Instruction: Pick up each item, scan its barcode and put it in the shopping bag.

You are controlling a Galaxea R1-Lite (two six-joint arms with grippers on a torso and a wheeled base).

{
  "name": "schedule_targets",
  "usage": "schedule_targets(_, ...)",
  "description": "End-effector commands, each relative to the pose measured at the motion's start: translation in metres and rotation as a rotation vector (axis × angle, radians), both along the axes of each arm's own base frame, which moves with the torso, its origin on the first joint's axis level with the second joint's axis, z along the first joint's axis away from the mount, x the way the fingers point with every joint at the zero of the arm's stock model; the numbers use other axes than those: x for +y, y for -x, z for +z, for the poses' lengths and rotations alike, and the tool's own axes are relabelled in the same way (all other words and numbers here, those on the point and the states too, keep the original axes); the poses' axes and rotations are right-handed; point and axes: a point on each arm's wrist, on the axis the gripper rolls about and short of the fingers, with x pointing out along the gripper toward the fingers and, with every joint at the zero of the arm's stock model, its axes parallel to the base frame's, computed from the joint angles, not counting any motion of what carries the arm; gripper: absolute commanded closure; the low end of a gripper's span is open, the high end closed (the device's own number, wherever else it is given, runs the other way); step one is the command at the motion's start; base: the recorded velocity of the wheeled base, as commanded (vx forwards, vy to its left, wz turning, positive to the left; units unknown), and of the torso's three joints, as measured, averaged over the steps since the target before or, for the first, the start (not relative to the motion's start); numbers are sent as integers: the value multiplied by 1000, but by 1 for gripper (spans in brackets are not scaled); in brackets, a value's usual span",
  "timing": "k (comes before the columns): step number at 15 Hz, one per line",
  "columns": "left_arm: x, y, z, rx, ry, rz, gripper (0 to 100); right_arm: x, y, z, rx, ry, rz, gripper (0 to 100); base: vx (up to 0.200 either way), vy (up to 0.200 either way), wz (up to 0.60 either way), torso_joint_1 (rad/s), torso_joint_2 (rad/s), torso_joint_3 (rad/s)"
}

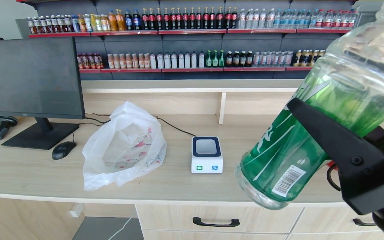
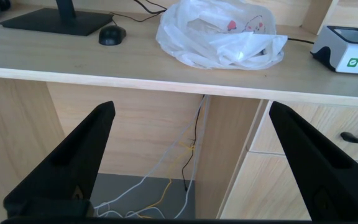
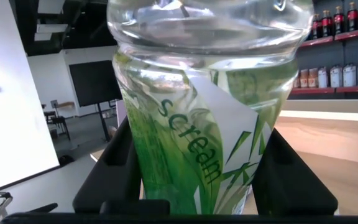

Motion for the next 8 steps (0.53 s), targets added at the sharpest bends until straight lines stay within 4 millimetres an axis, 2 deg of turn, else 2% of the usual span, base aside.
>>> schedule_targets(1, 0, 0, 0, 0, 0, 0, 0, 1, 0, -1, 3, 5, 1, 100, 0, 0, 0, 0, 0, 0)
schedule_targets(5, 0, 0, 0, 0, 0, 0, 0, 3, -2, -5, 13, 18, 0, 100, 0, 0, 0, 0, 0, 0)
schedule_targets(8, 0, 0, 0, 0, 0, 0, 0, 9, -10, -14, 19, 111, -42, 100, 0, 0, 0, 0, 0, 0)
